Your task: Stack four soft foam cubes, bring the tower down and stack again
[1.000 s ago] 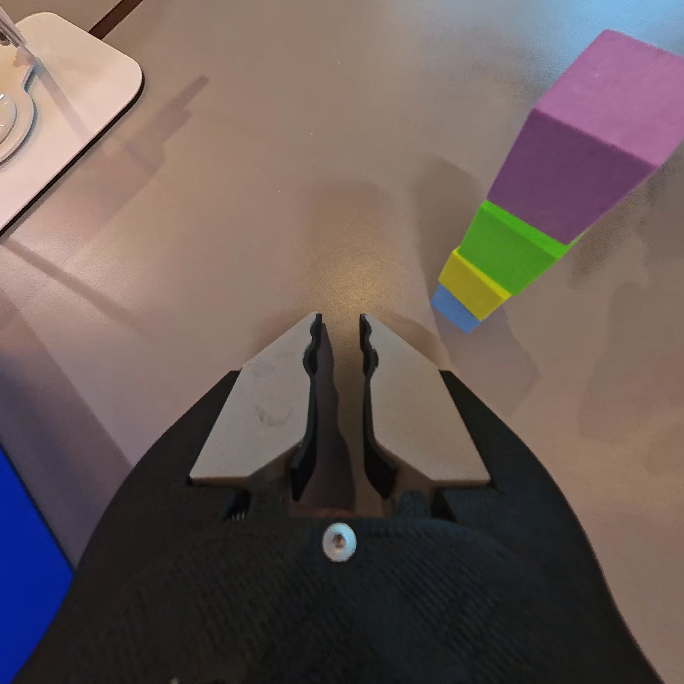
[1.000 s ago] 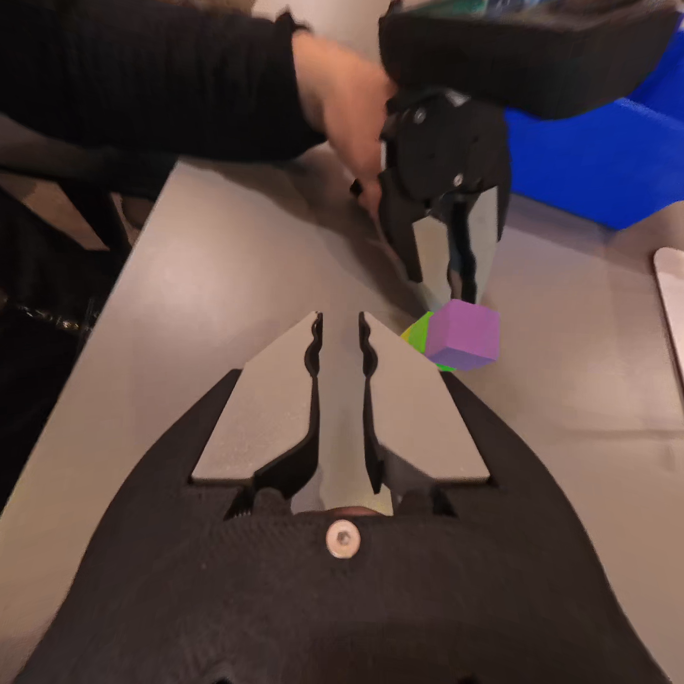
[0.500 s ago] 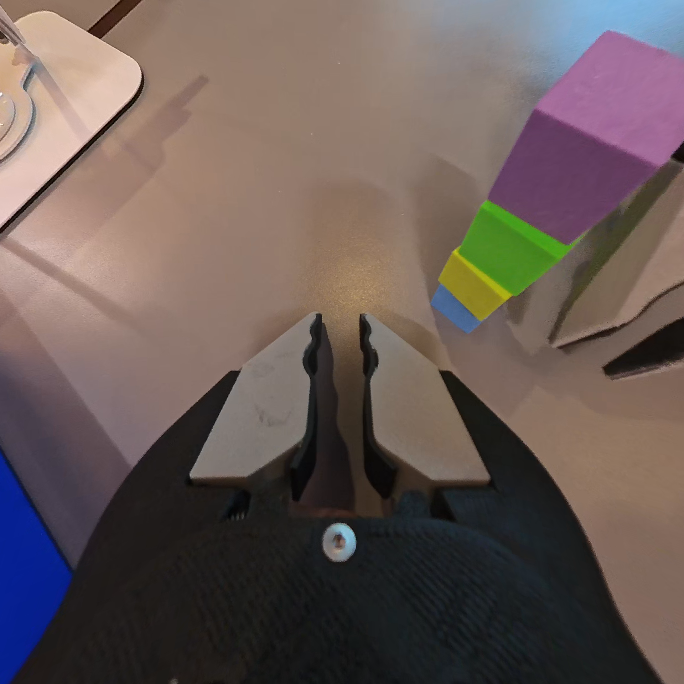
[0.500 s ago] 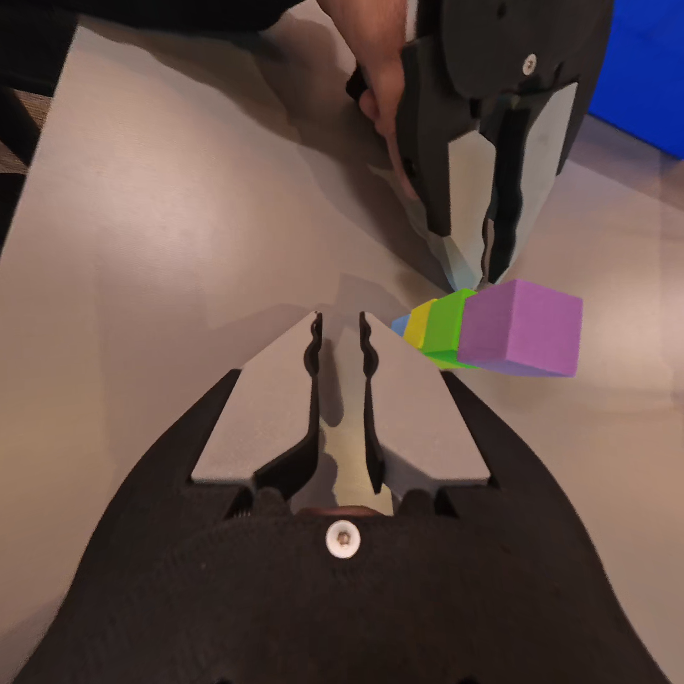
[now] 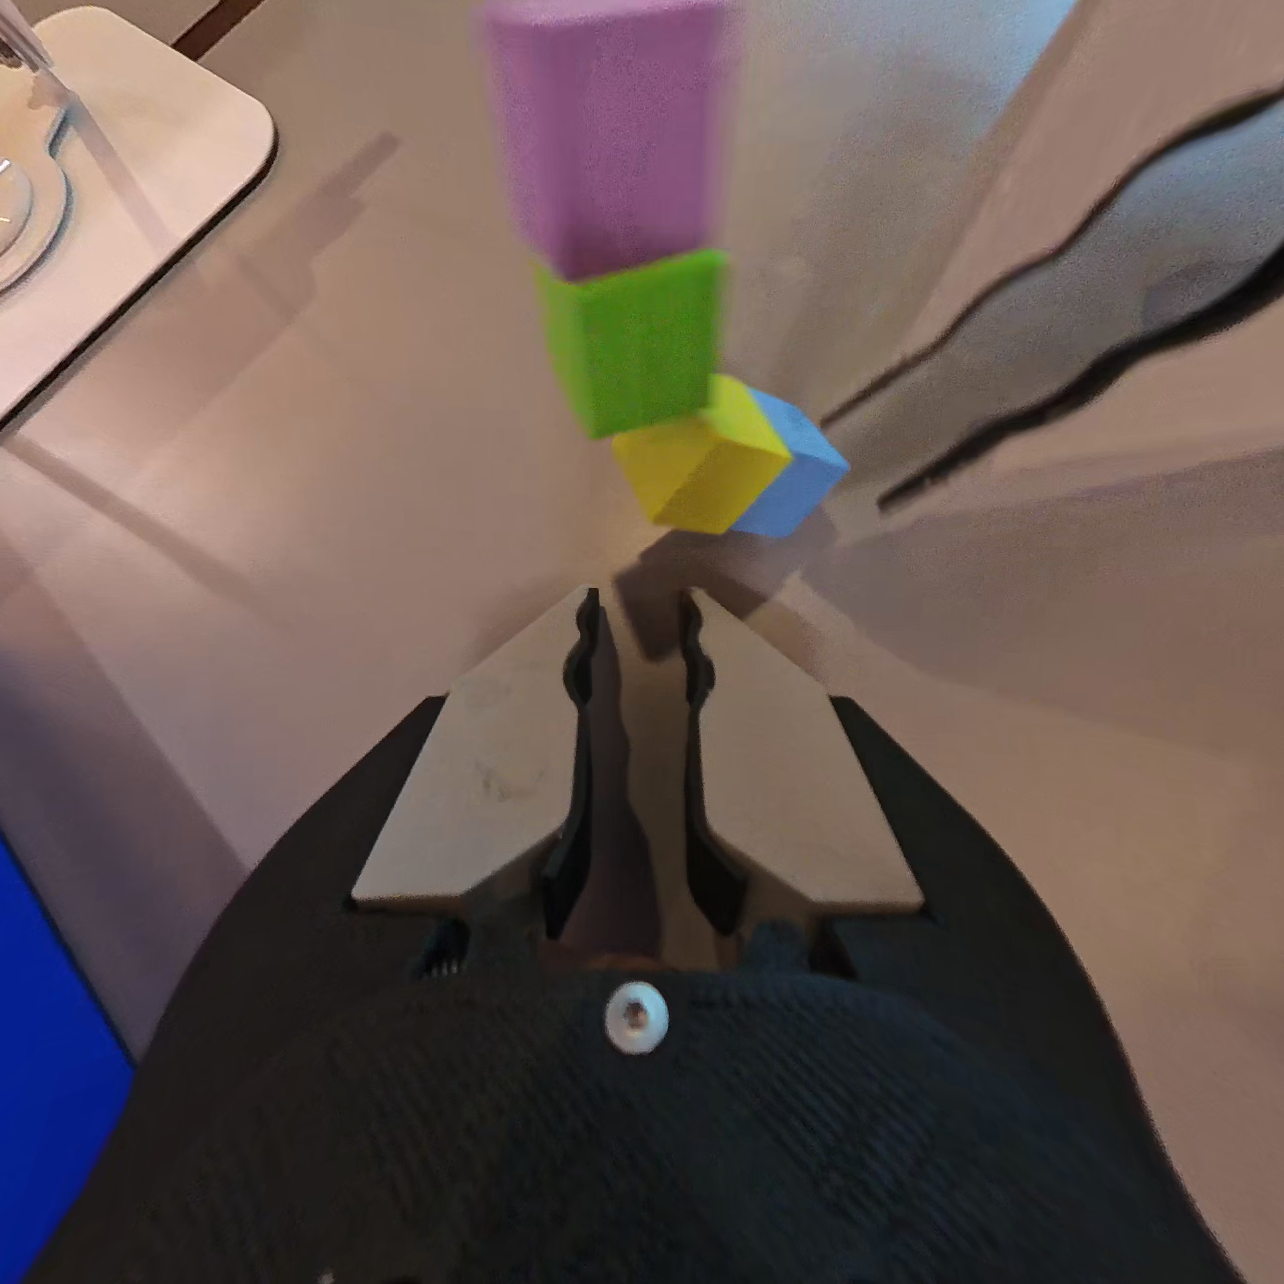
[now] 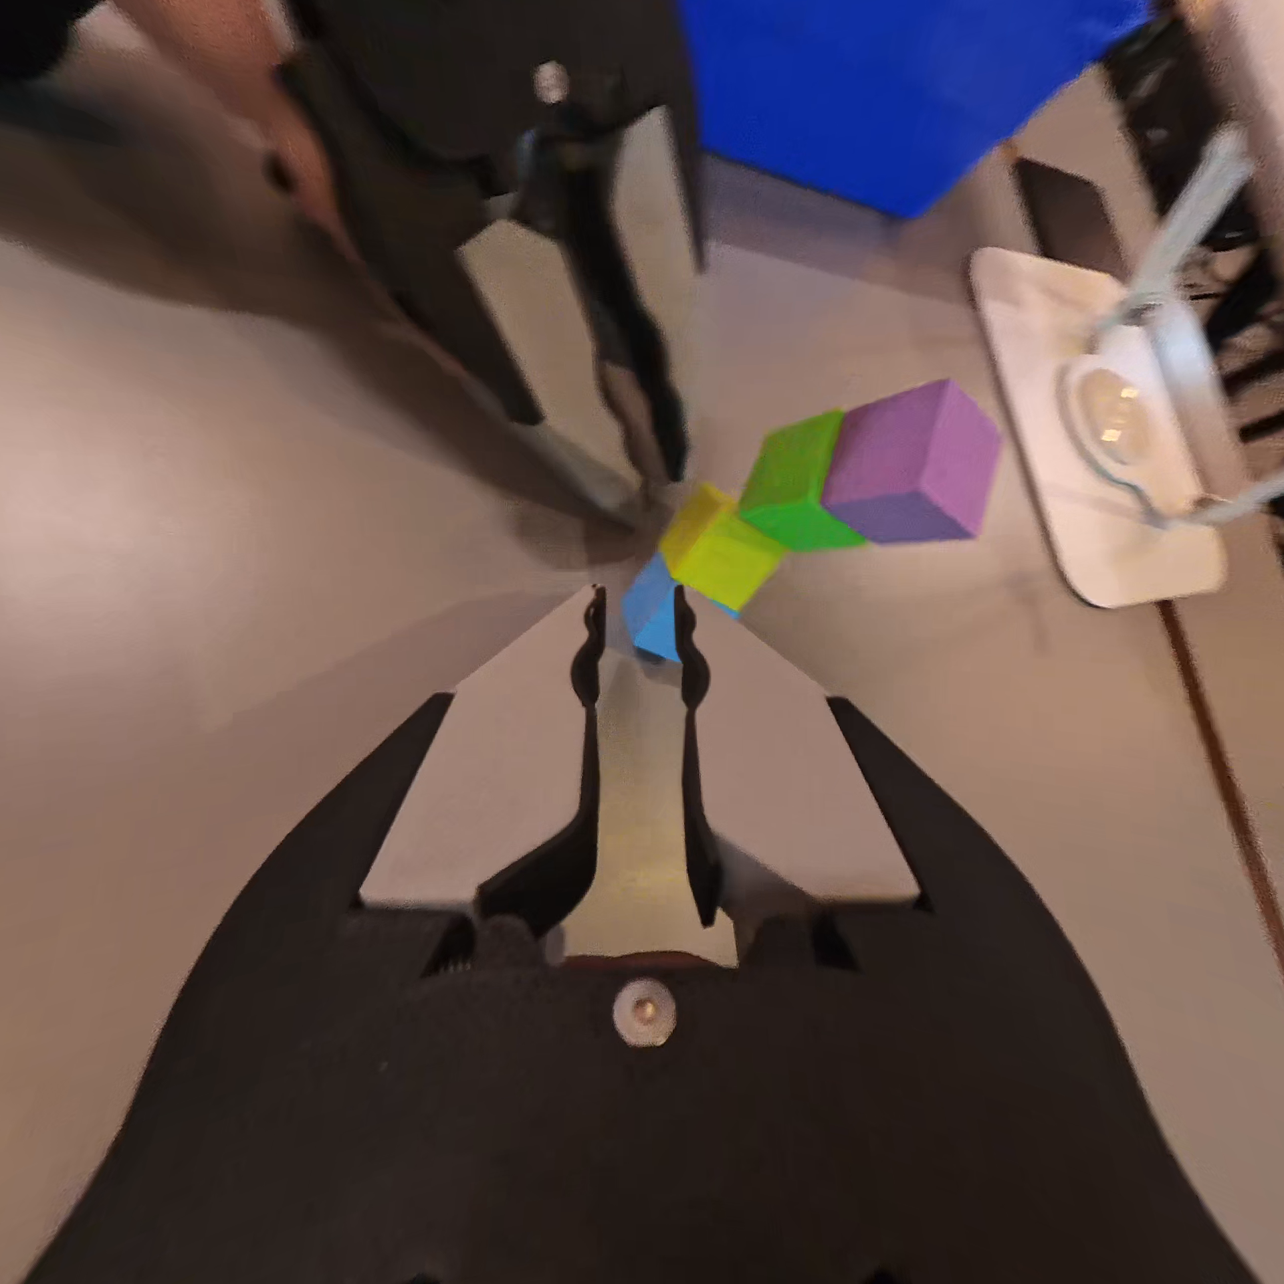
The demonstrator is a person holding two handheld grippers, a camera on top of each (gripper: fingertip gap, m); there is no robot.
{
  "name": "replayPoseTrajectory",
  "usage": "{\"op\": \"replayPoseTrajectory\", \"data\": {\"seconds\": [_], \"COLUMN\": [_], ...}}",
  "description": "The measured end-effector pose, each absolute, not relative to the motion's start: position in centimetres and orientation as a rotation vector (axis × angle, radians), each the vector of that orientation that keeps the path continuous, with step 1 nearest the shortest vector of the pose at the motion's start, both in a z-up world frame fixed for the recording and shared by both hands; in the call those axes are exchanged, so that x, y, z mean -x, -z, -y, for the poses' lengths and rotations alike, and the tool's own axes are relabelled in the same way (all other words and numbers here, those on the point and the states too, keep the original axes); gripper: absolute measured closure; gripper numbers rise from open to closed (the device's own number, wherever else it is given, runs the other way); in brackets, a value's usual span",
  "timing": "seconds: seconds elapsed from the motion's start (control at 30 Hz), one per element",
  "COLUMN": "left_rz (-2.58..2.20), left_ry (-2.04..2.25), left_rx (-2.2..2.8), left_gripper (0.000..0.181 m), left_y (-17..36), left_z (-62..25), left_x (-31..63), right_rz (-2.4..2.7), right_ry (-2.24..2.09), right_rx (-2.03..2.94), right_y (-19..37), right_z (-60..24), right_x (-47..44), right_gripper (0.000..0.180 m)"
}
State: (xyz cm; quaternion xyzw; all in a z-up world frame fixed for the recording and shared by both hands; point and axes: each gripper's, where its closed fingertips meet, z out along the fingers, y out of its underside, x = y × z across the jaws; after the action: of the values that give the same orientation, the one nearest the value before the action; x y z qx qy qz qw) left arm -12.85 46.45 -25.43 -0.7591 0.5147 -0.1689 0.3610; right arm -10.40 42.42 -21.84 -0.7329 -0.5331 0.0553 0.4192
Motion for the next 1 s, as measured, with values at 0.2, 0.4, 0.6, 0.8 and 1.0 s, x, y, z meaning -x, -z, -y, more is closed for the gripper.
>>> {"op": "replayPoseTrajectory", "data": {"seconds": [0.2, 0.4, 0.6, 0.8, 1.0], "left_rz": [-1.322, -1.317, -1.318, -1.319, -1.319], "left_ry": [0.436, 0.441, 0.442, 0.440, 0.437], "left_rx": [1.955, 1.955, 1.953, 1.951, 1.951], "left_gripper": [0.158, 0.158, 0.159, 0.159, 0.159], "left_y": [25.4, 25.4, 25.4, 25.4, 25.4], "left_z": [-46.5, -46.5, -46.5, -46.4, -46.5], "left_x": [12.8, 12.8, 12.8, 12.8, 12.8], "right_rz": [1.043, 0.859, 0.822, 0.834, 0.817], "right_ry": [0.090, 0.173, 0.190, 0.208, 0.222], "right_rx": [1.778, 1.792, 1.802, 1.814, 1.833], "right_y": [17.9, 16.4, 16.2, 16.7, 17.0], "right_z": [-45.9, -47.2, -47.6, -47.7, -47.9], "right_x": [6.7, 4.0, 3.1, 3.1, 2.5], "right_gripper": [0.155, 0.150, 0.150, 0.150, 0.149]}}
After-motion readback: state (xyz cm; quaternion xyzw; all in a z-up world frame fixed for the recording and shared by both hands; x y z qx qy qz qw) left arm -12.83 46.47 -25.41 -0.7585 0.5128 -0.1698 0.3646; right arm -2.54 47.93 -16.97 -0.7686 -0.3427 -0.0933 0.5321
